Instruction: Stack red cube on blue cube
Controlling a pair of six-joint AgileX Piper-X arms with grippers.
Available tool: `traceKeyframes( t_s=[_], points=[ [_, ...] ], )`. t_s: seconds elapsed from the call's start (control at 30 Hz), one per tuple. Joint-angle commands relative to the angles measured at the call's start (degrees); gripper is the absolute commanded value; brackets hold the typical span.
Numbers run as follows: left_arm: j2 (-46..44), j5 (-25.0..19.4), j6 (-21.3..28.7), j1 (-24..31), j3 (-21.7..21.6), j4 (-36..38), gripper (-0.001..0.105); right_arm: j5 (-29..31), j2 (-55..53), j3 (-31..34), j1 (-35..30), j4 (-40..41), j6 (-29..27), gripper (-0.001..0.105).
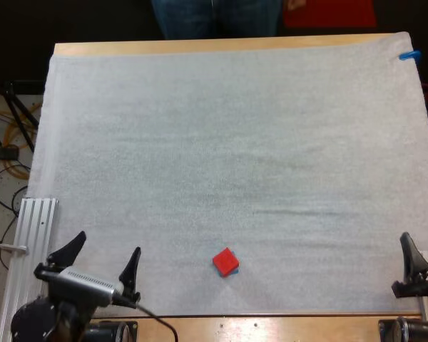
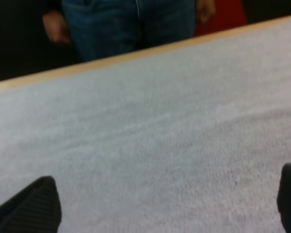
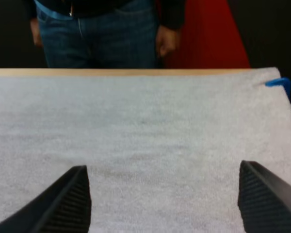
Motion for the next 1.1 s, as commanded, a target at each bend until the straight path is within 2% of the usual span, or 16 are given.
traceKeyframes(
  t_s=[0.0, 0.2, 0.63, 1.07],
  points=[
    [-8.0, -0.9, -0.9, -0.1, 1.2, -1.0, 0.087, -1.0, -2.5, 1.1, 0.0, -1.4, -0.3, 0.063],
    [-8.0, -0.9, -0.4, -0.1, 5.1, -1.9, 0.087, -1.0, -2.5, 5.5, 0.0, -1.0, -0.3, 0.063],
    [-8.0, -0.9, -0.4, -0.1, 5.2, -2.2, 0.087, 2.0, -2.5, 6.8, 0.0, 0.2, 0.1, 0.063],
    [-8.0, -0.9, -0.4, -0.1, 5.2, -2.2, 0.087, 2.0, -2.5, 6.8, 0.0, 0.2, 0.1, 0.063]
  ],
)
